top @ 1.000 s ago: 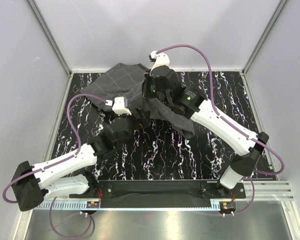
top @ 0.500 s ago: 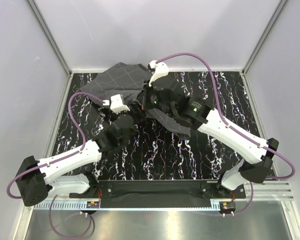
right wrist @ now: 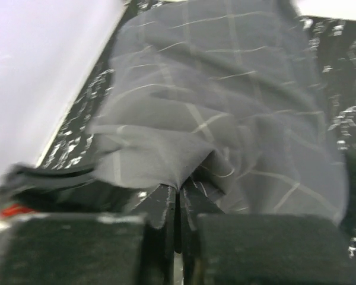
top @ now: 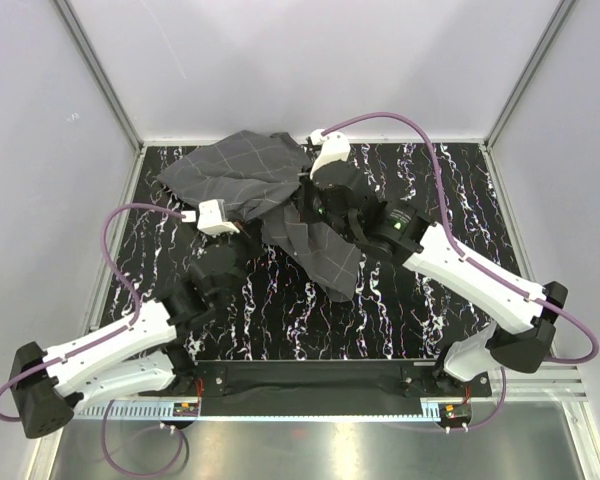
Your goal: Remove the pillowcase from the pillow
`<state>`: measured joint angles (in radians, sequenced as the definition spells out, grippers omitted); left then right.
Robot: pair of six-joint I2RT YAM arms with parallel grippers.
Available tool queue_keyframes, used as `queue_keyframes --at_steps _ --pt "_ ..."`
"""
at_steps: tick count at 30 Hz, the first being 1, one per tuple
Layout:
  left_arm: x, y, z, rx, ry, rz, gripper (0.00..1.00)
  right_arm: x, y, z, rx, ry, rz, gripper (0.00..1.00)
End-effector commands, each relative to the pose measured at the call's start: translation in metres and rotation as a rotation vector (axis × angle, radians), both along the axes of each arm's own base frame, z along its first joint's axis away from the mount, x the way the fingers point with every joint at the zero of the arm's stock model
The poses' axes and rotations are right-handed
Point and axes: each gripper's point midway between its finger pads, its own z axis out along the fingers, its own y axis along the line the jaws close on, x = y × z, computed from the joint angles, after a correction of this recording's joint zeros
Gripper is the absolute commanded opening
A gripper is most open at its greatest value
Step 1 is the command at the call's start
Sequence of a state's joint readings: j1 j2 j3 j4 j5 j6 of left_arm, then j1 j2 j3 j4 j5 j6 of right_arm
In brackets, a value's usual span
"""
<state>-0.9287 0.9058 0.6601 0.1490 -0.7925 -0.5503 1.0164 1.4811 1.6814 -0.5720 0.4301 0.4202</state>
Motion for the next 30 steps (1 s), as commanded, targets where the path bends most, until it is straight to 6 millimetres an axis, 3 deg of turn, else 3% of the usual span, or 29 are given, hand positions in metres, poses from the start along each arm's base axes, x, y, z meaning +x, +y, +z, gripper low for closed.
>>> queue_keyframes --at_steps 1,2,3,4,6,7,9,10,11,15,18,22,25,30 --pt "-0.006 0.011 0.031 -0.024 -0.074 -0.002 0.0 0.029 -0.055 0.039 0.019 -0.126 -0.205 0.09" --pt "-0.007 0.011 0.033 -0.016 -0.077 -0.013 0.0 0.036 -0.064 0.034 -0.003 -0.125 -0.234 0.25" --pt "-0.009 0.01 0.044 -0.016 -0.091 -0.036 0.0 0.038 -0.07 0.032 -0.021 -0.13 -0.254 0.72" --pt "-0.01 0.01 0.043 0.008 -0.079 -0.048 0.0 0.038 -0.078 0.034 -0.042 -0.144 -0.274 0.84" --pt "-0.011 0.009 0.059 0.028 -0.093 -0.075 0.0 0.032 -0.096 0.042 -0.052 -0.172 -0.304 0.91" --pt "-0.012 0.009 0.059 0.061 -0.076 -0.08 0.0 0.027 -0.098 0.035 -0.06 -0.17 -0.278 0.92" --pt "-0.01 0.008 0.066 0.104 -0.062 -0.087 0.0 0.008 -0.105 0.052 0.026 -0.2 -0.224 0.92" --pt "-0.008 0.008 0.067 0.115 -0.06 -0.089 0.0 -0.001 -0.094 0.039 0.032 -0.183 -0.143 0.89" --pt "-0.008 0.007 0.07 0.127 -0.064 -0.096 0.0 -0.014 -0.089 0.04 0.057 -0.183 -0.095 0.87" --pt "-0.006 0.011 0.098 0.119 -0.106 -0.09 0.0 -0.054 -0.051 0.001 0.026 -0.142 0.091 0.79" --pt "0.0 0.009 0.102 0.152 -0.092 -0.103 0.0 -0.082 -0.032 0.007 0.094 -0.166 0.184 0.77" --pt "0.004 0.006 0.116 0.156 -0.094 -0.111 0.0 -0.104 -0.012 0.004 0.118 -0.184 0.25 0.73" --pt "0.001 0.006 0.126 0.14 -0.108 -0.123 0.0 -0.104 -0.007 -0.009 0.081 -0.199 0.213 0.74" --pt "-0.005 0.005 0.138 0.13 -0.12 -0.157 0.0 -0.082 -0.008 -0.025 -0.016 -0.232 0.104 0.74"
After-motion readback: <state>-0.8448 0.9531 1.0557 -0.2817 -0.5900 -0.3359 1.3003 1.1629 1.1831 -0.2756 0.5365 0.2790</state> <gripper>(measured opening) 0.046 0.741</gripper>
